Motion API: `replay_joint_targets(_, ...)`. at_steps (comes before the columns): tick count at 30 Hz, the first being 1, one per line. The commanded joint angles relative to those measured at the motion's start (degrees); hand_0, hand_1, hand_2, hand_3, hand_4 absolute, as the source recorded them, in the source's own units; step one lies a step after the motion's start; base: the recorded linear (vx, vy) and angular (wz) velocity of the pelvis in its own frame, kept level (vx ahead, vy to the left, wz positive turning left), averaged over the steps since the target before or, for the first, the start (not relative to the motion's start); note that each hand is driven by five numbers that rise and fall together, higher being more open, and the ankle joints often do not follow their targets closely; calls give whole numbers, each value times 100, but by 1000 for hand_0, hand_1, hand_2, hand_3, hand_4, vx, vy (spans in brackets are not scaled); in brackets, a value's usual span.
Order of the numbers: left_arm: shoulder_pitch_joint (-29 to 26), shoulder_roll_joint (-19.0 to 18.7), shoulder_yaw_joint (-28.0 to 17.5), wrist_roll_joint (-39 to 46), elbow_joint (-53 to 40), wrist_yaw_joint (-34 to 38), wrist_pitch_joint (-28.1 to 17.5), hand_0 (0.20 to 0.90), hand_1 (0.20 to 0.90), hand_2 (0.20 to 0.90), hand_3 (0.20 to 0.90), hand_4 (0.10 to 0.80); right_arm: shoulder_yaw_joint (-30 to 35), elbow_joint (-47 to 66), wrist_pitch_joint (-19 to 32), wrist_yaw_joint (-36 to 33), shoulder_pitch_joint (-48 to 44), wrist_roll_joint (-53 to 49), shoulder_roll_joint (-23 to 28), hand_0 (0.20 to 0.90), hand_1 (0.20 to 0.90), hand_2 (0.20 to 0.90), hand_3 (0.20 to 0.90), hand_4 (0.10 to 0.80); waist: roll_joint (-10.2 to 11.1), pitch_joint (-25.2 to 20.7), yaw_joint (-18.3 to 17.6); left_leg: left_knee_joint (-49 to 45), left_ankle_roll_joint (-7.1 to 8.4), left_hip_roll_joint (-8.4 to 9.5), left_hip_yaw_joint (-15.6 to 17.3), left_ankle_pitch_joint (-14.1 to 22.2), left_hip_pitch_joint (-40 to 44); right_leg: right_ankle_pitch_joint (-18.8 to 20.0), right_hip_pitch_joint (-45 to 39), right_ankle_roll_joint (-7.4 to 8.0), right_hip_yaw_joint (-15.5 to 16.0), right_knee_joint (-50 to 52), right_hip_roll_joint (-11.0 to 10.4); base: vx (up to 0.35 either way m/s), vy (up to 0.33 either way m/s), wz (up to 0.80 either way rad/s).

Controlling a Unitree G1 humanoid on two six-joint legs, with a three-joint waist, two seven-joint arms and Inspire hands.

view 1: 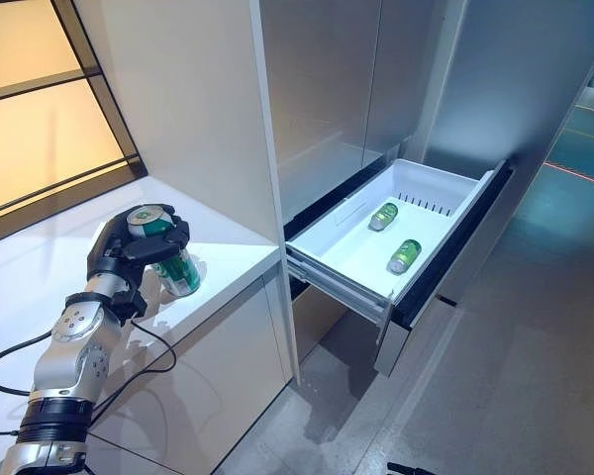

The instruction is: Put drinks into fridge and close the fridge

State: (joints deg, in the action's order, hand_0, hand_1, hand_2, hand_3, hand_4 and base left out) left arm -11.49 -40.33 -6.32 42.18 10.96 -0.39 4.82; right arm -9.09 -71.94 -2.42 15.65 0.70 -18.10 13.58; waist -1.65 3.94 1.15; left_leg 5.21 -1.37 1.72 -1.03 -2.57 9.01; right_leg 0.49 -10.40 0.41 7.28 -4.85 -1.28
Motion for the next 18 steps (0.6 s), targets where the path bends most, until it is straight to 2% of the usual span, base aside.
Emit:
replay_joint_targets(1, -1346, -79, -321, 607, -517, 47, -1279, 300, 300, 300, 200, 100, -162, -149, 138, 173, -118, -201, 139, 900, 900, 900, 900, 800, -70, -76, -60, -108, -81, 161, 288, 649, 269, -400, 125, 239, -233, 419, 74, 0, 0, 0)
replay_joint_targets(4, -1364, -5, -329, 719, -915, -71, -1449, 300, 300, 300, 200, 100, -204, 63, 522, 227, -134, -162, 119, 900, 900, 900, 900, 800, -63, -77, -55, -104, -86, 159, 273, 650, 265, -398, 126, 234, -234, 419, 73, 0, 0, 0)
replay_joint_targets(8, -1372, 54, -194, 831, -1567, -425, -1437, 300, 300, 300, 200, 100, -565, 1299, 971, 210, -72, 182, 152, 900, 900, 900, 900, 800, -34, -46, -68, -104, -94, 157, 245, 627, 235, -385, 153, 236, -221, 435, 63, -8, -4, -1)
replay_joint_targets(9, -1373, 60, -181, 837, -1606, -449, -1438, 300, 300, 300, 200, 100, -599, 1443, 965, 198, -54, 193, 155, 900, 900, 900, 900, 800, -32, -45, -73, -104, -94, 157, 243, 625, 234, -384, 154, 236, -220, 436, 62, -26, -15, -5)
replay_joint_targets(11, -1401, 101, -47, 925, -1877, -812, -1438, 300, 300, 300, 200, 100, -790, 2453, 966, 234, 45, 220, 158, 900, 900, 900, 900, 800, -9, -20, -112, -102, -92, 158, 236, 611, 217, -378, 172, 243, -219, 446, 60, -42, -21, -4)
replay_joint_targets(13, -1386, 108, 57, 910, -2048, -962, -1463, 300, 300, 300, 200, 100, -881, 3326, 670, 228, 133, 200, 173, 900, 900, 900, 900, 800, 6, -2, -142, -102, -92, 162, 233, 597, 213, -367, 175, 249, -217, 445, 58, -39, -19, -1)
replay_joint_targets(18, -1180, 101, 539, 798, -2472, -1700, -1583, 300, 300, 300, 200, 100, -1136, 5402, 457, 805, 203, 57, 345, 900, 900, 900, 900, 800, 55, 47, -201, -78, -81, 164, 225, 550, 207, -313, 180, 270, -222, 402, 64, -35, -16, 0)
